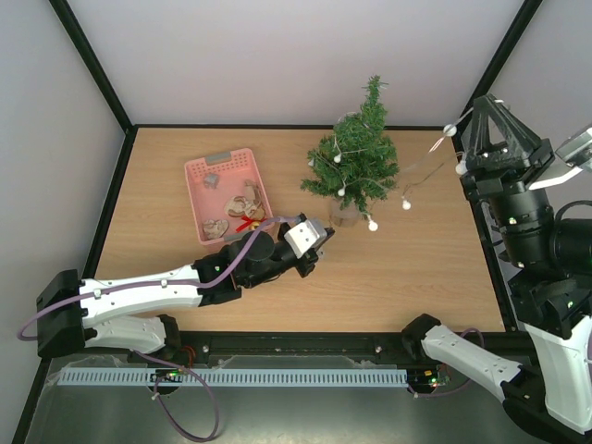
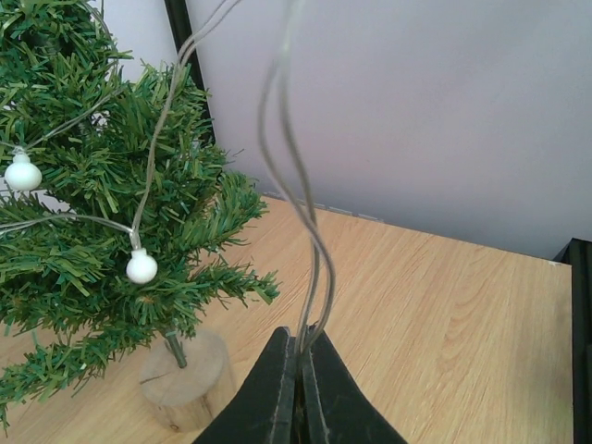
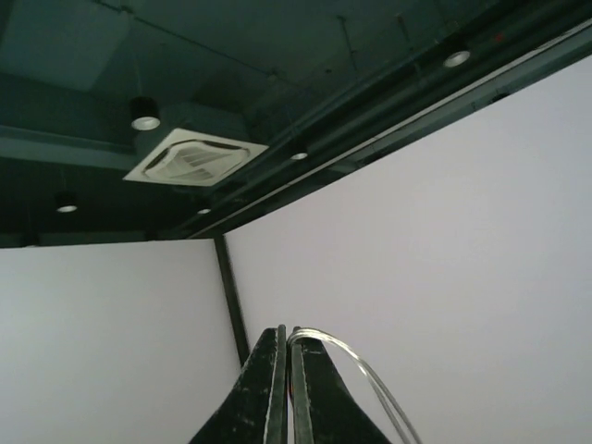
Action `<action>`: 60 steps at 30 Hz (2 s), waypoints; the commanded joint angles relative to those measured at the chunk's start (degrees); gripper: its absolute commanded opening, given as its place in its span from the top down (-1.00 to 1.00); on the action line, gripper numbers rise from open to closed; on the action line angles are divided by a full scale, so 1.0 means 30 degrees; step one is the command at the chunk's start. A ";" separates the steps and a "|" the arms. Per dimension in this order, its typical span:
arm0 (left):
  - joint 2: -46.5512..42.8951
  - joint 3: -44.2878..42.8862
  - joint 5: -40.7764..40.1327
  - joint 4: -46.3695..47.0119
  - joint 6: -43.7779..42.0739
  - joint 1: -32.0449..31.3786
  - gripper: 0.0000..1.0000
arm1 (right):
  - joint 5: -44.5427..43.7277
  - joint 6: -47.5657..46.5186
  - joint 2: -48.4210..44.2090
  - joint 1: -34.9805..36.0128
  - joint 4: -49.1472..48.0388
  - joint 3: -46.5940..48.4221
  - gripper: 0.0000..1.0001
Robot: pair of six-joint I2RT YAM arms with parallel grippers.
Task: Decorate the small christmas tree
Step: Wrap the decoration item around the Christmas tree.
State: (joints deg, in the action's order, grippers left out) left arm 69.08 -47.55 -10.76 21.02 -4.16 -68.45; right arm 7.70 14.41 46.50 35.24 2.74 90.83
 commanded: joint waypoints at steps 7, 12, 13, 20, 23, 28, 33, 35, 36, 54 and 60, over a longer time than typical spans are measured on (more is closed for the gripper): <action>-0.0902 -0.0011 -0.0473 -0.0289 -0.0646 0.0334 0.95 | -1.1599 -0.2338 -0.0033 -0.0029 0.2084 0.0323 0.97; -0.1477 -0.0433 -0.0779 -0.0938 -0.1043 0.0711 0.95 | -1.4888 -0.5034 0.1779 -0.0037 0.2140 0.0921 0.97; -0.1601 -0.0541 -0.0873 -0.1102 -0.1179 0.0819 0.95 | -1.5248 -0.5489 0.2183 -0.0030 0.2093 0.1090 0.97; -0.2470 -0.1697 -0.0946 -0.2146 -0.2074 0.1906 0.95 | -1.7234 -0.8095 0.5342 -0.0246 0.1209 0.2024 0.96; -0.2626 -0.2536 -0.0869 -0.2600 -0.2364 0.2391 0.95 | -1.6639 -0.7876 0.6393 -0.1412 0.1520 0.2676 0.97; -0.2485 -0.3873 -0.0521 -0.3006 -0.2793 0.2981 0.95 | -1.3965 -0.6271 0.8588 -0.4988 0.3059 0.4342 0.97; -0.1866 -0.5496 -0.0178 -0.3135 -0.3220 0.3651 0.95 | -0.9794 -0.3740 1.1429 -0.9502 0.4866 0.6846 0.97; -0.1443 -0.6237 0.0230 -0.3123 -0.3388 0.4078 0.95 | -0.7889 -0.2731 1.2475 -1.0876 0.5522 0.7837 0.97; -0.1219 -0.6635 0.0466 -0.3158 -0.3450 0.4305 0.95 | -0.6895 -0.2279 1.2778 -1.1405 0.5581 0.8011 0.97; 0.5681 -1.6538 0.4562 -0.3256 -0.3000 0.9151 0.95 | 0.3518 0.3087 1.7403 -1.3995 0.0579 0.8875 0.97; 0.8155 -1.9165 0.5624 -0.3255 -0.1709 1.0411 0.95 | 0.6107 0.6070 1.8959 -1.4634 -0.1989 0.9108 0.97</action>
State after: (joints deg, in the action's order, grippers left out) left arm 90.06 -100.62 2.61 9.89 -12.56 -39.16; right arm 18.44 25.30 101.45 -7.73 5.48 114.96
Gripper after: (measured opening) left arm 0.029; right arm 0.017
